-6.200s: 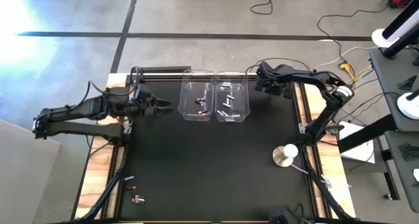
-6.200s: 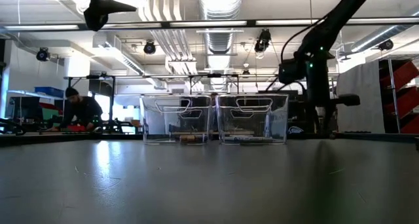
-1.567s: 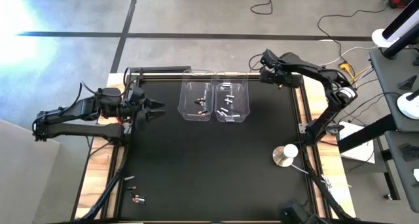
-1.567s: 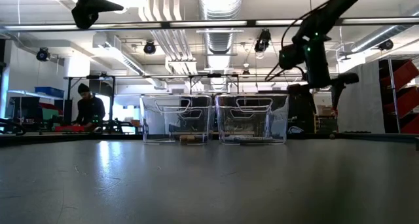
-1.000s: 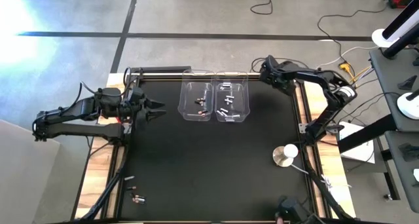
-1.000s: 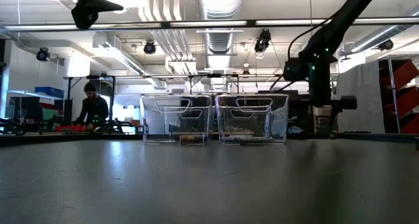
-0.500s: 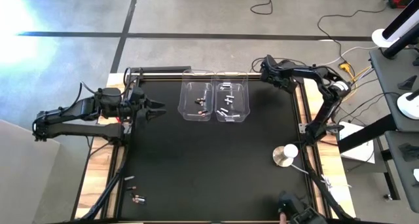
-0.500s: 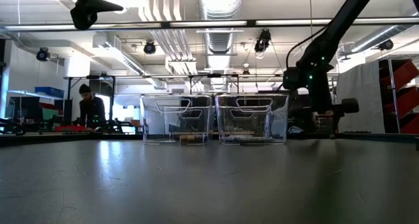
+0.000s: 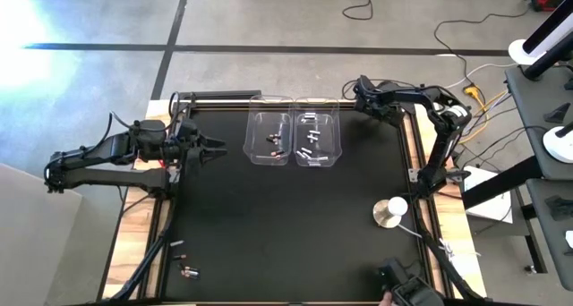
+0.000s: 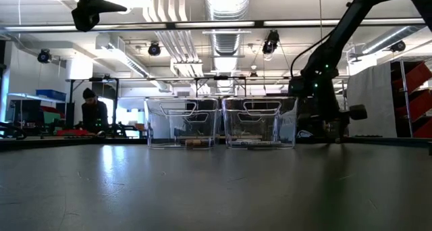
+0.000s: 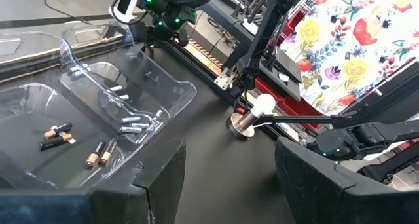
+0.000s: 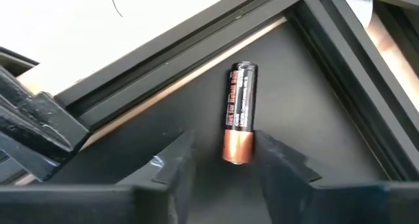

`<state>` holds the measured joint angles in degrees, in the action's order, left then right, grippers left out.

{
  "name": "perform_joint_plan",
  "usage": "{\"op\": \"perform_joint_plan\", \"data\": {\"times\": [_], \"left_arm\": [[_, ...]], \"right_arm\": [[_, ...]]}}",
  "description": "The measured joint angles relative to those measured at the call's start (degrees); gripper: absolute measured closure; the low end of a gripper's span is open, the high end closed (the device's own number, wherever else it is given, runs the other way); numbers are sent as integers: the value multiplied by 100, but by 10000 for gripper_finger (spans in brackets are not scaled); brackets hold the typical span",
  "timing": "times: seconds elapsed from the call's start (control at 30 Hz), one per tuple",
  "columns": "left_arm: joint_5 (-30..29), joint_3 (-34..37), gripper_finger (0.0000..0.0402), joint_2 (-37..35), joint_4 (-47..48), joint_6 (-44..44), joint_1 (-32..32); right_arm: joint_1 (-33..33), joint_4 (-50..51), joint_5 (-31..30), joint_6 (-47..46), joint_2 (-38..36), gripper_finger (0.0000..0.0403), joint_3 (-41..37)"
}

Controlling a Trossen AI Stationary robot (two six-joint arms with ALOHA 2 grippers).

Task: Sort batteries
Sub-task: Put the black battery into the left transparent bin

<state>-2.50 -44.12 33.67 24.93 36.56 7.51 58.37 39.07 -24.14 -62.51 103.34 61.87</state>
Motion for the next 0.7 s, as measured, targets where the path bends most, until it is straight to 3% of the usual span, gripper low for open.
{"op": "perform_joint_plan", "data": {"times": [0.33, 0.7], "left_arm": [[-4, 0, 189, 4, 2, -83, 0], [0, 0, 189, -5, 0, -68, 0]], "right_arm": [[-11, 67, 89, 205, 25, 364, 7], [-101, 178, 530, 177, -186, 348, -30]]}}
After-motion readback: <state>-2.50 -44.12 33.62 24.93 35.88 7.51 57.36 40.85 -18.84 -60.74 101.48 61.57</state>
